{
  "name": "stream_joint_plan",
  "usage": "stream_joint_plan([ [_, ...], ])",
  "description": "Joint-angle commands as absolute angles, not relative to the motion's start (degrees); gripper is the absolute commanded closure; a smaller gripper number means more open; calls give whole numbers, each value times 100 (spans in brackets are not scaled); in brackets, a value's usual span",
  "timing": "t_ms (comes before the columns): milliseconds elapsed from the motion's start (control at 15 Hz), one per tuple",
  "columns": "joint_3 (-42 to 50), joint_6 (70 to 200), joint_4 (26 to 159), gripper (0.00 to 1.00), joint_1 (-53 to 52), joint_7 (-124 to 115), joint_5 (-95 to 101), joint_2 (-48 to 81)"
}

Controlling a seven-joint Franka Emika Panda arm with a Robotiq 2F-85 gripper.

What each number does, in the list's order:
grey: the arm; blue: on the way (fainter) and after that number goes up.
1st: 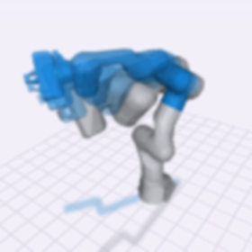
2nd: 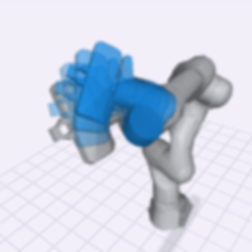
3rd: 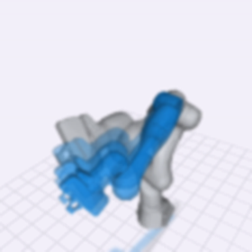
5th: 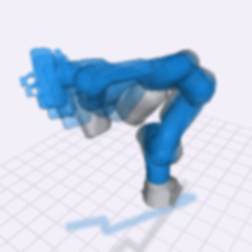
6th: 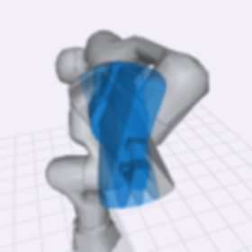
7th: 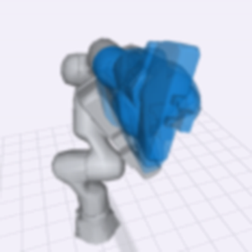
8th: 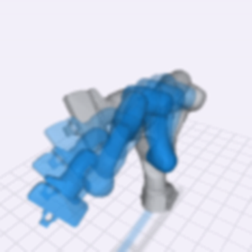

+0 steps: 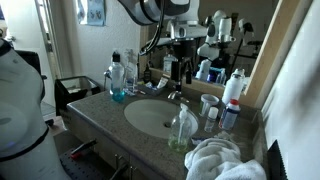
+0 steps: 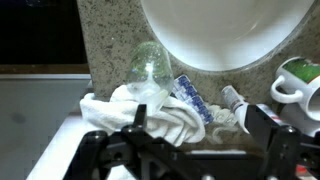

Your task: Move the colourless bottle towards the mirror

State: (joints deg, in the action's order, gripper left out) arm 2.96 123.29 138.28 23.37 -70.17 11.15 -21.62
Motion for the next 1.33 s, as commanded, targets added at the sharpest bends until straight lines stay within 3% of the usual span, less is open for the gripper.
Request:
stream_joint_plan([
  [0, 399, 12168, 13809, 0, 2525, -8041, 1550, -2092],
  [600, 882, 11124, 13927, 0, 2471, -9735, 1268, -2078],
  [1267, 1075, 12157, 14260, 0, 2482, -10610, 1025, -2245],
])
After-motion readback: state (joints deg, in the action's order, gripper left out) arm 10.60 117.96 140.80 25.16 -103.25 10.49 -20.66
